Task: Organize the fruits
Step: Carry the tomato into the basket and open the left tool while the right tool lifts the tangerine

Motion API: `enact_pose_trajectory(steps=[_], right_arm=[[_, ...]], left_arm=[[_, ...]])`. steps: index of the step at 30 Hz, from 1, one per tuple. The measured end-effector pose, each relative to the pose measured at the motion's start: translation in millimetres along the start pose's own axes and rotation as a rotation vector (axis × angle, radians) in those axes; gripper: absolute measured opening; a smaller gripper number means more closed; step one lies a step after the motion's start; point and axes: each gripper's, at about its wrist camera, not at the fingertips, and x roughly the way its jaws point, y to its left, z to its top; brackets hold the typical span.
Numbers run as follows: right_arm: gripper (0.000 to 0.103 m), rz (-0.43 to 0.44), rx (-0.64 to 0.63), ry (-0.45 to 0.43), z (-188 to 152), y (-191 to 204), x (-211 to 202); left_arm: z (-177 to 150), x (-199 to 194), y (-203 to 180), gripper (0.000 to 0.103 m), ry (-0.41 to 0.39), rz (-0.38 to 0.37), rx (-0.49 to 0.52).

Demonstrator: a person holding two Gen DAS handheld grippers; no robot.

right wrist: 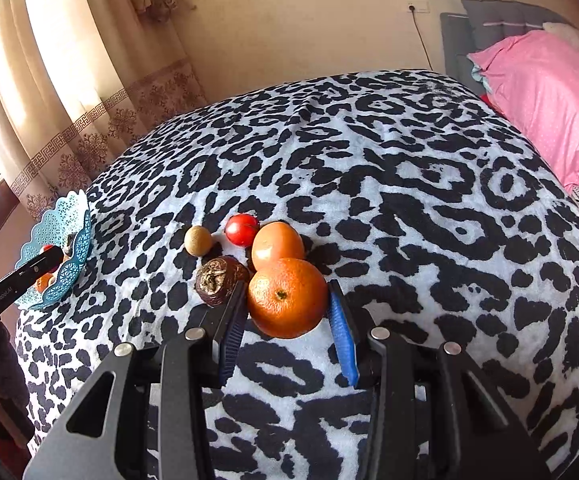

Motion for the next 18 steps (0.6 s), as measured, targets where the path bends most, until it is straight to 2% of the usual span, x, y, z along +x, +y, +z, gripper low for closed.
enact_pose_trajectory(steps=[12, 18], right_arm=[[0.04, 0.029, -0.042, -0.007, 4.1, 28.8, 0.4], [0.04, 0.006, -0.031, 0.017, -3.9, 23.0, 4.4]], left_arm=[[3.6, -6.3, 64.2, 0.03, -0.021, 0.103, -0.096], [6.2, -6.0, 81.3, 0.03, -0.031, 0.133, -0.12]])
